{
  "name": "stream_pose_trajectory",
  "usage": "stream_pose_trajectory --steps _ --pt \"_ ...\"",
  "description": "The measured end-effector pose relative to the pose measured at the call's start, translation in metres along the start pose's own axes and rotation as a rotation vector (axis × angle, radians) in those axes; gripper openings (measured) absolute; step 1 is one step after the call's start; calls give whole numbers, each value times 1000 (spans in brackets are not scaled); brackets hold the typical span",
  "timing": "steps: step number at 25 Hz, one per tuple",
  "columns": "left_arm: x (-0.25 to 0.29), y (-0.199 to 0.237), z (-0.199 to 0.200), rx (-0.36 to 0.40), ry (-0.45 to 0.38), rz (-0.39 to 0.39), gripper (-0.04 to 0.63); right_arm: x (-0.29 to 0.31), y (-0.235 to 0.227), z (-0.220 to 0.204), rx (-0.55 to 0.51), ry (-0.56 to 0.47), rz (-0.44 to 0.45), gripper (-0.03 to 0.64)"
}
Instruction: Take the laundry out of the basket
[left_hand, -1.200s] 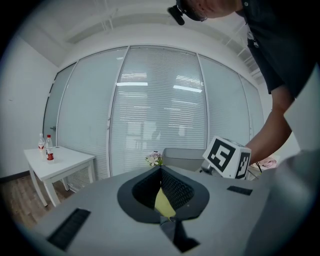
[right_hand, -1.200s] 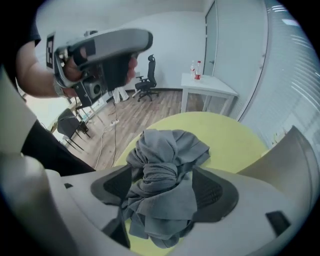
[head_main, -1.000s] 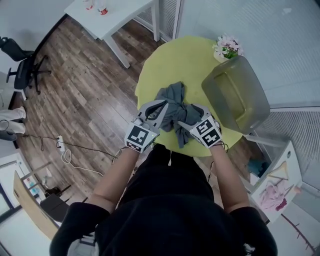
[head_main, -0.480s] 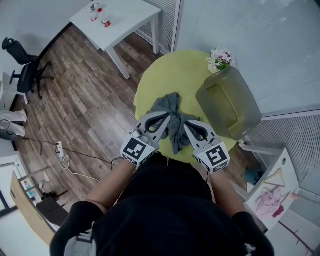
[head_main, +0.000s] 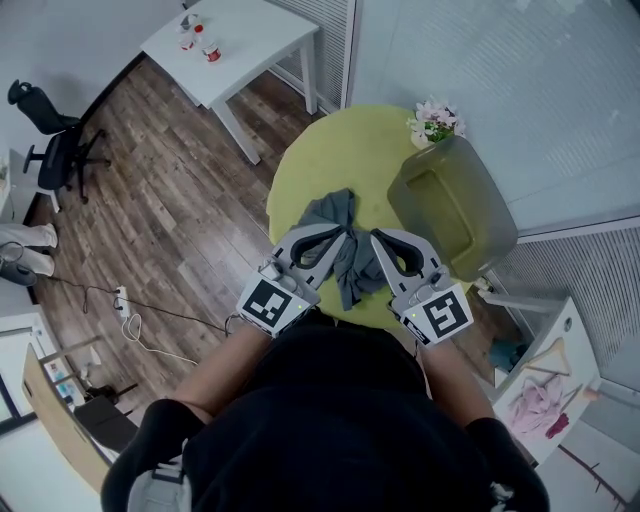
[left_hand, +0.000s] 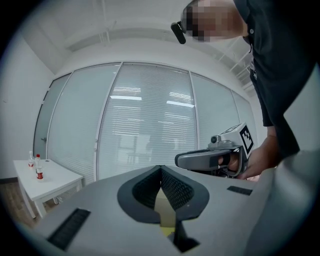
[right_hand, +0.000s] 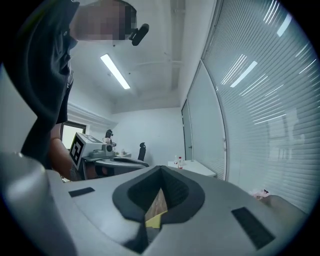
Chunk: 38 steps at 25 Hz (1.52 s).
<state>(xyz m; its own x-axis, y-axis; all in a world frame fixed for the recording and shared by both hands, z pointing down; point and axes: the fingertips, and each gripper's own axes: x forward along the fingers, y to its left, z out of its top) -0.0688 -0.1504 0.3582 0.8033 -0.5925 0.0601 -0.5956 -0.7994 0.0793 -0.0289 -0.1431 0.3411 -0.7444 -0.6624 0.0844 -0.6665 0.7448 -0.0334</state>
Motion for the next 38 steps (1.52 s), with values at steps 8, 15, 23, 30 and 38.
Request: stream_pose_trajectory --steps 8,15,23,30,38 --pt "6 -4 13 -1 -15 3 9 2 -5 14 -20 -34 5 21" --pt "9 -8 21 9 -26 7 9 -3 -7 17 -12 -51 8 21" --pt "15 -8 27 17 -31 10 9 -5 -11 21 -14 -58 10 21" --pt "19 -8 26 27 -31 11 9 -4 -11 21 -25 -59 10 21" --pt "21 -9 23 27 -25 10 9 -6 -16 17 -10 -62 -1 21"
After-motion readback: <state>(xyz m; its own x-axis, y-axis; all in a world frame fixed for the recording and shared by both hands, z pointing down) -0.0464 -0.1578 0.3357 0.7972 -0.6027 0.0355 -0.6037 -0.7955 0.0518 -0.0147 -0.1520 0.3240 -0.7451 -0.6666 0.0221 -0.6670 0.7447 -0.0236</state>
